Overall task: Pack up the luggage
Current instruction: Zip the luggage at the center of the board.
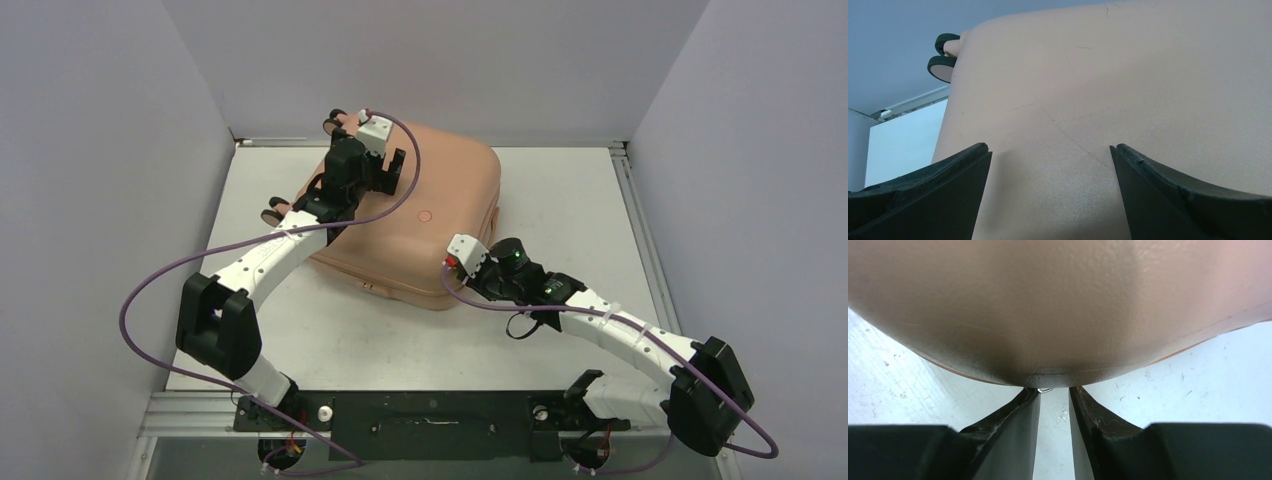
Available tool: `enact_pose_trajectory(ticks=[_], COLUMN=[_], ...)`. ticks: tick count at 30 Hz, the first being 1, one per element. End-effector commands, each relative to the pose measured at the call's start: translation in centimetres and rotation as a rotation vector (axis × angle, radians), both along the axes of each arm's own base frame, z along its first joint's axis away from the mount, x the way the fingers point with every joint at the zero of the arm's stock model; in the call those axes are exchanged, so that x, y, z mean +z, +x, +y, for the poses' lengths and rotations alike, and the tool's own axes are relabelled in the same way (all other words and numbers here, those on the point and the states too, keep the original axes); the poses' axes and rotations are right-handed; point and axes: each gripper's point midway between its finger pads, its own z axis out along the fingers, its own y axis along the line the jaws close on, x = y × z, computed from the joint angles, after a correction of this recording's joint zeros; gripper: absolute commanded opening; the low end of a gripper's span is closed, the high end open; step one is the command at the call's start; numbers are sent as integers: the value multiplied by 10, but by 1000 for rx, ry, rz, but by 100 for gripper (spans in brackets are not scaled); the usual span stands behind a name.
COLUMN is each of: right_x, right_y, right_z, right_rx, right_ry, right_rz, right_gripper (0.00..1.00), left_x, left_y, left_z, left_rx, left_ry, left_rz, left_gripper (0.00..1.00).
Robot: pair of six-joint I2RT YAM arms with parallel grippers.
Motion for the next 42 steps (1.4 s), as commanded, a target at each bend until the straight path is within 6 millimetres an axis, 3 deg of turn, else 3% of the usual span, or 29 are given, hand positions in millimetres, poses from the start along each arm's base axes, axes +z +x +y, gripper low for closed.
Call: enact_pose_trajectory(ticks=[1,5,13,16,19,25,27,30,33,39,42], right_x=[56,63,50,43,42,64,66,56,43,15,-3], right_y=[44,49,39,32,30,38,36,25,16,21,3], right_z=[-8,-14,-6,0,0,-26,-31,-31,-30,-37,-17], right_rx=[-182,-193,-62,15,45,-43,-35,-4,10,-111,44], right_ry=[83,89,40,27,3,2,25,48,88,163,182], right_rz=[-195,-226,-218,-214,-226,-252,-235,-198,-193,-139,-67], right_gripper=[27,25,14,15,22,38,49,94,90,90,90], left_x=[-9,-16,-17,-17,-17,-13,-13,-11,-6,4,5], left_y=[-6,-1,0,-1,-3,-2,-1,0,-1,-3,-5], left_z=[2,-2,-6,-5,-4,11,13,11,10,8,7], left_rx=[7,11,4,3,5,103,116,115,111,96,92], left_ry=[8,-1,-7,-3,-4,-7,-7,-11,-19,-27,-24], left_rz=[37,63,71,67,65,49,51,53,49,32,33], left_gripper=[96,96,96,96,96,96,96,96,96,96,96])
